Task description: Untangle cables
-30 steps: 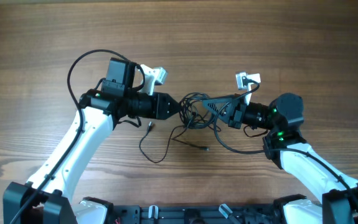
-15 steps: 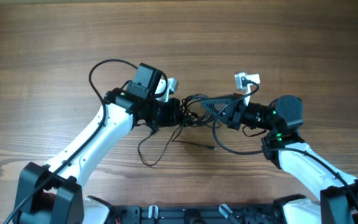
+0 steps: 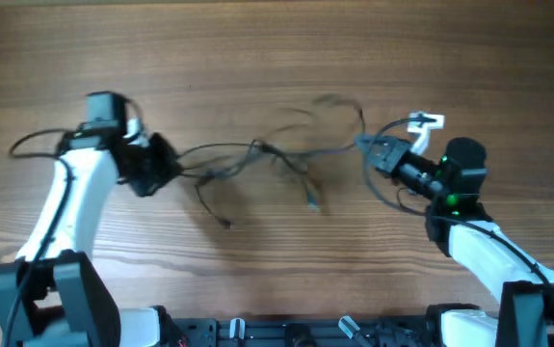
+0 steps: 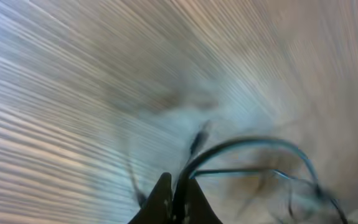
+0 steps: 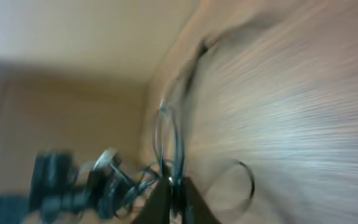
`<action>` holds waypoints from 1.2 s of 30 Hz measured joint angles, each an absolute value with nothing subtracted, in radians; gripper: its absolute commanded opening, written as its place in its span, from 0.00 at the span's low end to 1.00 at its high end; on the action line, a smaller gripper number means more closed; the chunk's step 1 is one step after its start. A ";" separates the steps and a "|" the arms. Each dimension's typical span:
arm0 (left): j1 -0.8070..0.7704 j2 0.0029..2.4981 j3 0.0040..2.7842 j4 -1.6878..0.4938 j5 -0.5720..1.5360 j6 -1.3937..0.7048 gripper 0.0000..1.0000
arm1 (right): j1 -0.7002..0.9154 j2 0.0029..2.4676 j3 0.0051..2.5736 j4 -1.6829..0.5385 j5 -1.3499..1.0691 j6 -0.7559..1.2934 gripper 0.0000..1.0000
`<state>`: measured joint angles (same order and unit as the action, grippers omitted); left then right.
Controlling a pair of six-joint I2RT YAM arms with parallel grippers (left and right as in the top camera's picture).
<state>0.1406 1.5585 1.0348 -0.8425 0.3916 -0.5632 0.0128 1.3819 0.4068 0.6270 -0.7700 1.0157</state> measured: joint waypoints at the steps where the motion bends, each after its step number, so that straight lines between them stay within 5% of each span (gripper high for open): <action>1: 0.170 1.559 1.031 -0.821 0.397 -0.566 0.04 | -0.005 1.379 0.410 0.594 -0.744 1.018 0.14; 3: 0.198 1.560 1.030 -0.772 0.424 -0.567 0.04 | -0.011 1.374 0.414 0.512 -0.718 1.019 0.26; 6: 0.179 1.560 1.029 -0.683 0.532 -0.542 0.04 | -0.009 1.374 0.420 0.383 -0.691 1.002 0.60; 9: 0.125 1.560 1.027 -0.617 0.639 -0.466 0.04 | -0.008 1.374 0.419 0.371 -0.704 0.978 0.79; 16: -0.047 1.560 1.026 -0.463 0.758 -0.353 0.04 | 0.184 1.369 0.421 0.608 -0.836 0.910 0.80; 23: -0.188 1.559 1.026 -0.360 0.776 -0.315 0.04 | 0.451 1.369 0.421 0.612 -0.542 0.958 0.83; 36: -0.219 1.152 1.023 -0.211 0.833 -0.331 0.04 | 0.472 1.516 0.485 0.584 -0.334 1.024 0.77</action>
